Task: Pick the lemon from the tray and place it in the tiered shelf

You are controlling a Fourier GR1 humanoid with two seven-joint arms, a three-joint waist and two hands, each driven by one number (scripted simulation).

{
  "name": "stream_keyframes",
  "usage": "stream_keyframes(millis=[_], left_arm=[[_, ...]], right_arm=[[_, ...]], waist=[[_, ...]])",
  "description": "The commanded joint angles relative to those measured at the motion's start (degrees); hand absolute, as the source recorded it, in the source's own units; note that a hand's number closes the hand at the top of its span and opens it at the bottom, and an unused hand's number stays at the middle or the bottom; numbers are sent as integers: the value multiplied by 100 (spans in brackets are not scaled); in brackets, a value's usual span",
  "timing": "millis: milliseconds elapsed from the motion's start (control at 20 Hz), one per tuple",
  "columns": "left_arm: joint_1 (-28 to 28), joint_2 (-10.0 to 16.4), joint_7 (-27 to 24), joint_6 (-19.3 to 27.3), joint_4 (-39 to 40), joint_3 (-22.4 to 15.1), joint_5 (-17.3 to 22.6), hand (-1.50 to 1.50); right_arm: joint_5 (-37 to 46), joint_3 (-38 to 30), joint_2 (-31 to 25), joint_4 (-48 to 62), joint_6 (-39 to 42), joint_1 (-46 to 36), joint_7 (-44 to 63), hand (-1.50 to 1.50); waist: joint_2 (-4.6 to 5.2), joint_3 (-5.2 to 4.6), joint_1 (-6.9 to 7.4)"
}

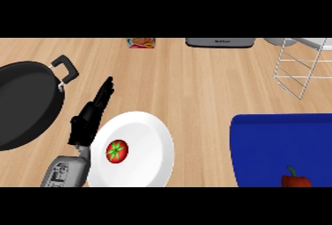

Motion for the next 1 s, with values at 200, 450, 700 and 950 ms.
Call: stream_keyframes(millis=[200, 450, 700, 950], left_arm=[[-202, 169, -17, -169, 174, 222, 155, 0], [25, 47, 117, -170, -221, -10, 96, 0], [-314, -95, 93, 9, 242, -28, -60, 0], [-346, -49, 256, -139, -40, -80, 11, 0]], right_arm=[[826, 488, -576, 1824, -1128, -847, -893, 150], [1181, 577, -1033, 2712, -1721, -939, -1716, 150], [1494, 671, -1234, 3378, -2420, -1041, -2347, 150], [1763, 832, -1273, 3920, -2822, -1155, -2806, 150]], waist=[[39, 0, 114], [52, 5, 165], [116, 6, 179], [94, 10, 234]])
